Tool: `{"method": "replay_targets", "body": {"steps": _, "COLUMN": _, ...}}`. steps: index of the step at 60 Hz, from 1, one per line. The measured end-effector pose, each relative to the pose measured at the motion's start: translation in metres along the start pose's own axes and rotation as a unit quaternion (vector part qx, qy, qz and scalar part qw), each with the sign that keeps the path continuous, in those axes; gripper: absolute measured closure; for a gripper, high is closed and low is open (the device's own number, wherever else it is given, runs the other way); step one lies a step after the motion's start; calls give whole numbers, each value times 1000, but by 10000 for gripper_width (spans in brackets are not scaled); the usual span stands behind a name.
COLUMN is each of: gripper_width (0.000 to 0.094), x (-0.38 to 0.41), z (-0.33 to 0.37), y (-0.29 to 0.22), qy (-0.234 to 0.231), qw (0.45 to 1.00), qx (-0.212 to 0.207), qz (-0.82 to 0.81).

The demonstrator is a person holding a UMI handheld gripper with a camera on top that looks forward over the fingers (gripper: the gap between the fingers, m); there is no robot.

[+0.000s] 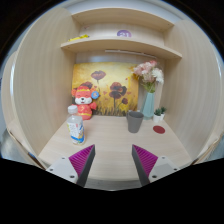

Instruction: Pour water

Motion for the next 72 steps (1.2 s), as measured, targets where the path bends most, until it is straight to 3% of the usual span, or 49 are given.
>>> {"method": "replay_targets", "body": {"steps": 11, "gripper_width": 172, "x": 77, "z": -37, "y": 14, "qy": -55, "qw": 998, "qx": 11, "qz": -21}}
{"method": "replay_targets", "body": {"steps": 49, "gripper_width": 178, "x": 161, "z": -192, "y": 18, "qy": -52, "qw": 998, "qx": -19, "qz": -22}}
{"method": "replay_targets", "body": {"steps": 52, "gripper_width": 220, "x": 164, "z": -197, "y": 20, "qy": -54, "qw": 998, "qx": -29, "qz": -21}}
{"method": "replay_targets", "body": {"steps": 57, "gripper_width": 375, "x": 162, "z": -203, "y": 19, "qy": -39, "qw": 997, "qx": -62, "qz": -7}}
{"method": "replay_targets", "body": {"steps": 72, "gripper_width": 534, "x": 166, "z": -209, "y": 21, "qy": -33, "qw": 995, "qx": -96, "qz": -23}}
Point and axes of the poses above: the point between the fingertips, and its own axes, seen from behind it with the camera up: x to the left, y down, z backward, against the way the camera looks, the point moved 7 cm from there along z, backward, against the way the camera looks, and after that the axes turned 10 degrees about -x, right-handed, at the moved point
